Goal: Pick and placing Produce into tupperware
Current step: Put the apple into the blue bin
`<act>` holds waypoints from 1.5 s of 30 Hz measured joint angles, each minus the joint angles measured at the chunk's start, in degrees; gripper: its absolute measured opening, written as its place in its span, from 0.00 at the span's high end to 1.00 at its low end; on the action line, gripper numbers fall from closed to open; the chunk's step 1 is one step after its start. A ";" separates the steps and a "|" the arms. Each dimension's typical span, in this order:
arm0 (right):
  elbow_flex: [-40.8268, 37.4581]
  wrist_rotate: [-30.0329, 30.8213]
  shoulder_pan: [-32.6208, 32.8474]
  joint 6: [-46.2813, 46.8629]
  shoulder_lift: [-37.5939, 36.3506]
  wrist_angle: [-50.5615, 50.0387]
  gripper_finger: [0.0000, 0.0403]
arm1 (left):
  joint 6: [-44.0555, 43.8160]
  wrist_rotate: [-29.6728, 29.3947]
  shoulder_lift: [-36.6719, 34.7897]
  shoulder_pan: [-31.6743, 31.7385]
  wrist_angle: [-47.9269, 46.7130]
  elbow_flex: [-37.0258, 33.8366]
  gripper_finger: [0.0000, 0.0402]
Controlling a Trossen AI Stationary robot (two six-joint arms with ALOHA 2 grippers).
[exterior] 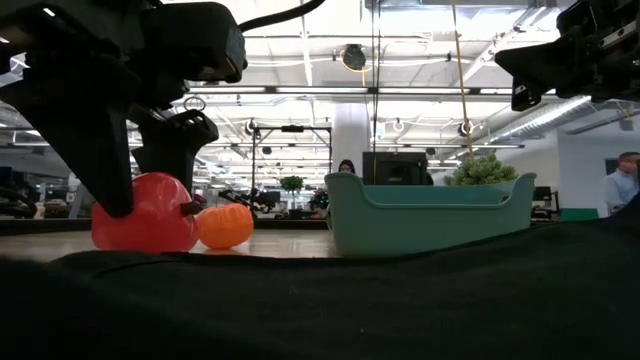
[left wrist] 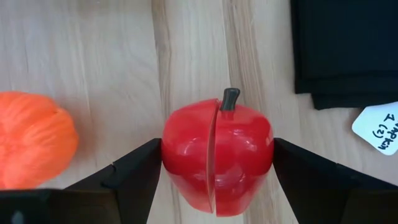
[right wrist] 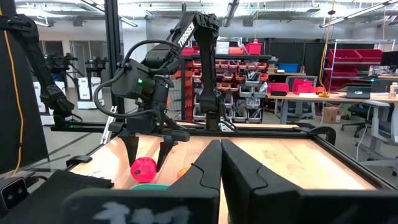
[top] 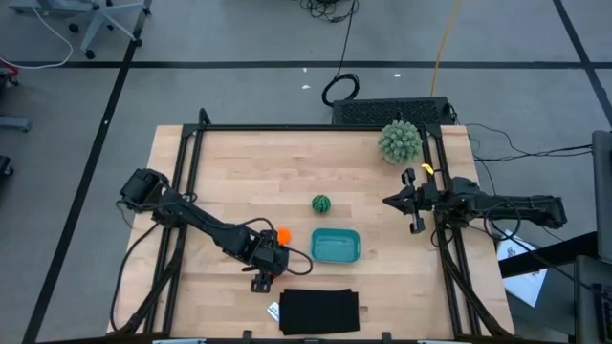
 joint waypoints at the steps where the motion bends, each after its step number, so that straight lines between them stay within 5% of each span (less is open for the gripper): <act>1: 0.00 0.00 -0.01 0.00 0.02 0.02 1.00 | 0.00 0.00 0.00 0.00 -0.01 -0.01 0.26; 20: 0.01 0.00 -0.01 0.01 0.02 0.02 1.00 | 3.08 -1.03 -1.32 0.52 -4.90 3.51 0.26; 45: 0.02 0.00 0.00 -0.09 1.25 0.54 1.00 | 6.27 -2.42 -24.54 8.31 -18.26 5.88 0.26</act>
